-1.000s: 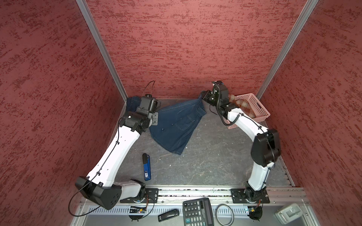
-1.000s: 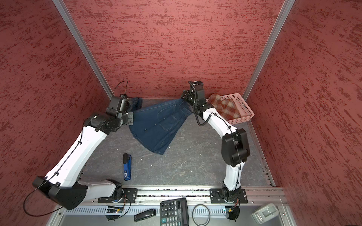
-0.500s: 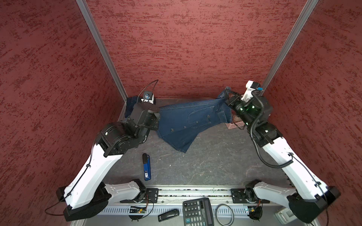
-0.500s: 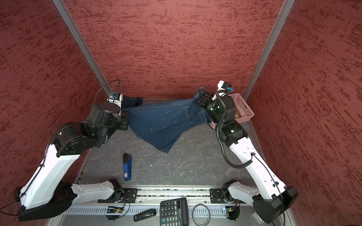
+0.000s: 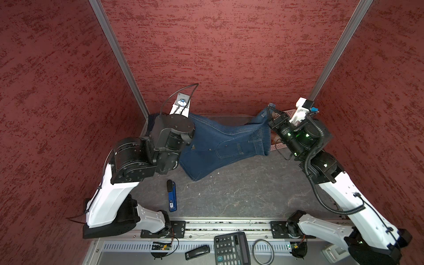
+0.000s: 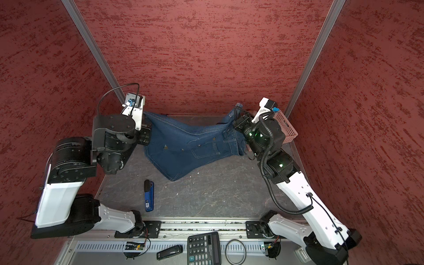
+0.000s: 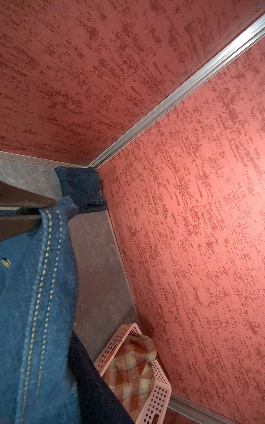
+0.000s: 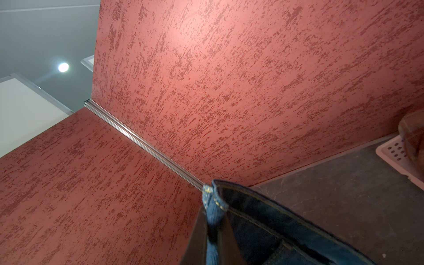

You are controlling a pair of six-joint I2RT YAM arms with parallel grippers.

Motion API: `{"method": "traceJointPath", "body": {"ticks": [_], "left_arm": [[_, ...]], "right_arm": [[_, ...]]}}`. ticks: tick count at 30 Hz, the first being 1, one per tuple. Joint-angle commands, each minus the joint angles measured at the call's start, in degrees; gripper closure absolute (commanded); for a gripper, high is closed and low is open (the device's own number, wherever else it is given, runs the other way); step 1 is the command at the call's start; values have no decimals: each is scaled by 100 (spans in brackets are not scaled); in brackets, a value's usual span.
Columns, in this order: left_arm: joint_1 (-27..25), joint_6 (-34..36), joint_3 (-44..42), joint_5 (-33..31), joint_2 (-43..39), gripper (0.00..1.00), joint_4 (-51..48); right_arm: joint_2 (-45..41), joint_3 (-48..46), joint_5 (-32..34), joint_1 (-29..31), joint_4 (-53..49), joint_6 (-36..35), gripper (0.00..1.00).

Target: Fold and stack the skirts

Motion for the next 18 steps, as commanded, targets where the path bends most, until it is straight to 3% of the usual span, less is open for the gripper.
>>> {"method": "traceJointPath", "body": {"ticks": [1,4,7,9,12,15,18], "left_arm": [[-477,-434,158,-767,-132,100,-536],[-640,-902,291,-623,-91,100,-1070],[-244,-692,312,-212,21,100,-1008],[690,-378,254,791,63,100,-697],[2519,68,-395,2719,76,100,129],[4046,86,-1005,4432,390,100,739],[4977,67,-1893,5450,1052,100,1614]], "right_arm": [[-485,-139,359,149,-122,277,100],[-808,-360,389,183,-409,545,100],[-883,-423,480,182,-663,781,100],[-721,-364,486,188,-724,897,100],[-168,-264,377,73,-637,1191,100],[708,-368,-646,-556,-161,1788,100],[1875,-682,-1522,-1159,750,2467,100]]}}
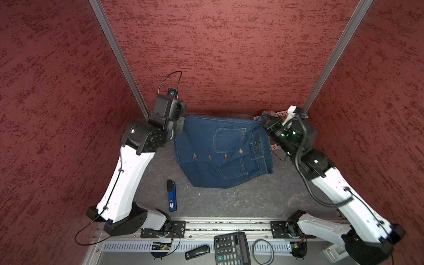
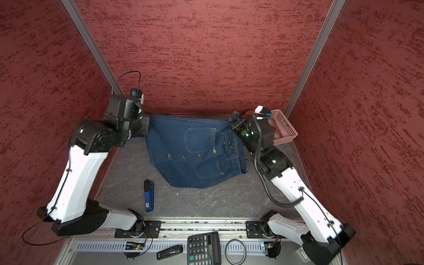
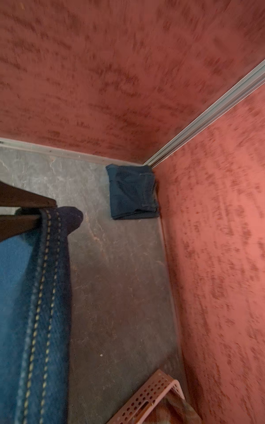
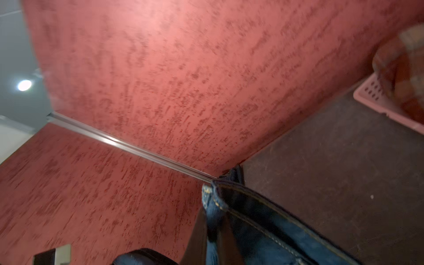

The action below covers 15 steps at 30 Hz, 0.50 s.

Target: Fold and stack the skirts

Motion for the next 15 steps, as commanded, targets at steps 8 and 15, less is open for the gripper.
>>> {"method": "traceJointPath", "body": {"ticks": [8,15], "left_arm": [[1220,-54,1081,2559,3901,100,1555],[1279,-55,4166,2289,5509,100,634]], "right_arm": [[4138,1120,-1203,-1281,1881,1132,100],[5254,2340,-1691,-1512,1877,538,100]]}}
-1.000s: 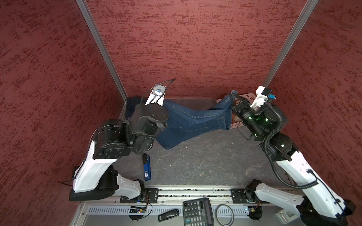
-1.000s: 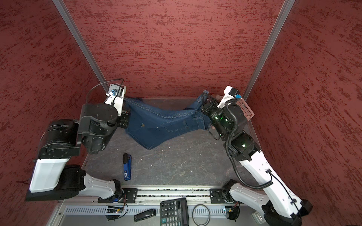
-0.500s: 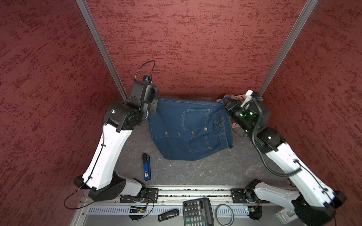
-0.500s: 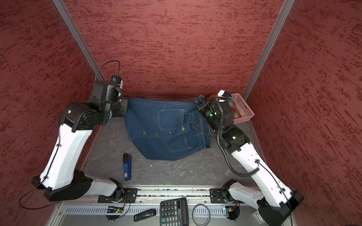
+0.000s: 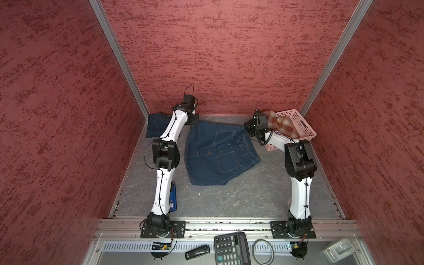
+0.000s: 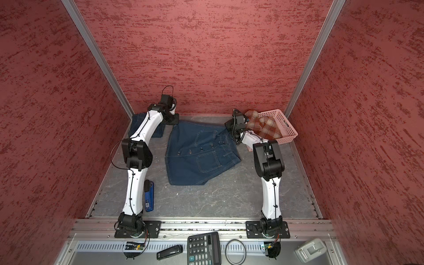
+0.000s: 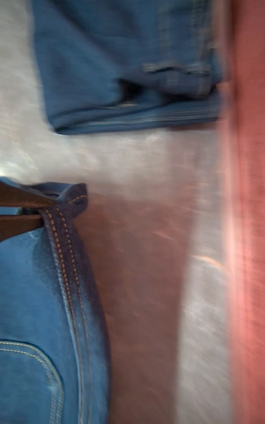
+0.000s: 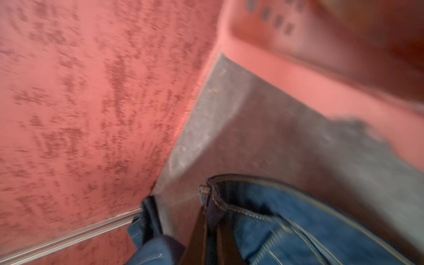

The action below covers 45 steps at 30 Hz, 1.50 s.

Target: Fold and stack the skirts

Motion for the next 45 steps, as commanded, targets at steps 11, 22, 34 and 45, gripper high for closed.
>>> {"method": "traceJointPath", "body": {"ticks": [11,22,34,45], "left_arm": [[-473,-14,-1037,-553,-3332,100,691],[-2415,549,-2621,-2399,-6129,100,1268],[-3679,1092,-3586,-3879,-7030,100,1690],[-148,-336,-5227,449,-4077,100,2915]], "right_arm": [[-2171,66,-388,86,849,-1525,100],[-5201,-1576,56,673,658,-2095,100],[-6493,-2267,1259,1625,-651,-1583,100],[-2511,-2994,-17,621,2011,126,100]]}}
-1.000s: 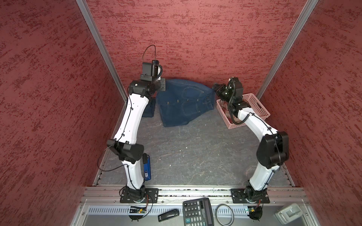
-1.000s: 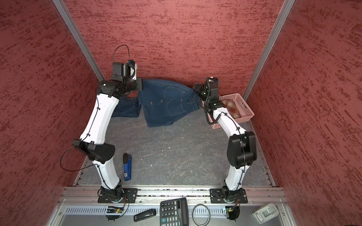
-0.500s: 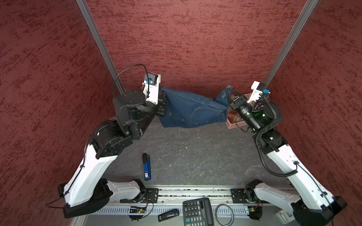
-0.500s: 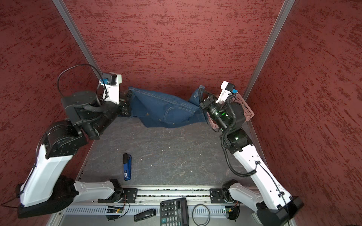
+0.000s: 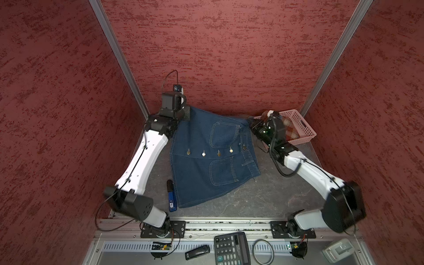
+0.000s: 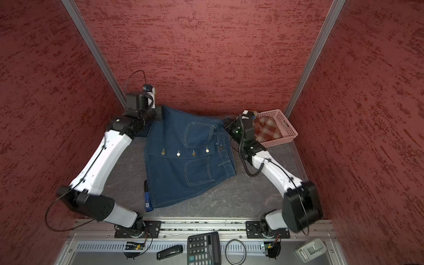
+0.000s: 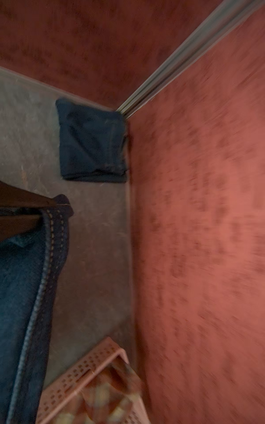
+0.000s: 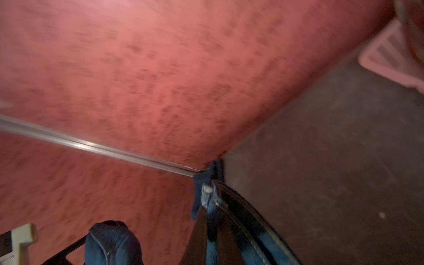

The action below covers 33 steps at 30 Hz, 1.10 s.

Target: Fold and stack the skirts

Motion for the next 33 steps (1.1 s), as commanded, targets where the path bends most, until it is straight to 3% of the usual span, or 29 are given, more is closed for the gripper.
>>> {"method": "traceJointPath", "body": {"ticks": [1,8,13,22,33], "left_arm": [[295,-324,-4,1194,967,100,381],[706,-208,1412,1394,2400,100,60],[853,-127,2120,1357,2814,100,-327],[843,-324,586,1286,1677,100,110],[248,-840,-1776,991,47,100,610]], "right_arm": [[1156,329,-599,-235,880,650,100],[2674,2119,-997,-596,69,505,100],[3283,3137,-1363,-820,-457,397,100],[3261,3412,-1836,-1007,-855,-63,100],[2832,2950,-2233,-1253,-1561,-1155,100]]}}
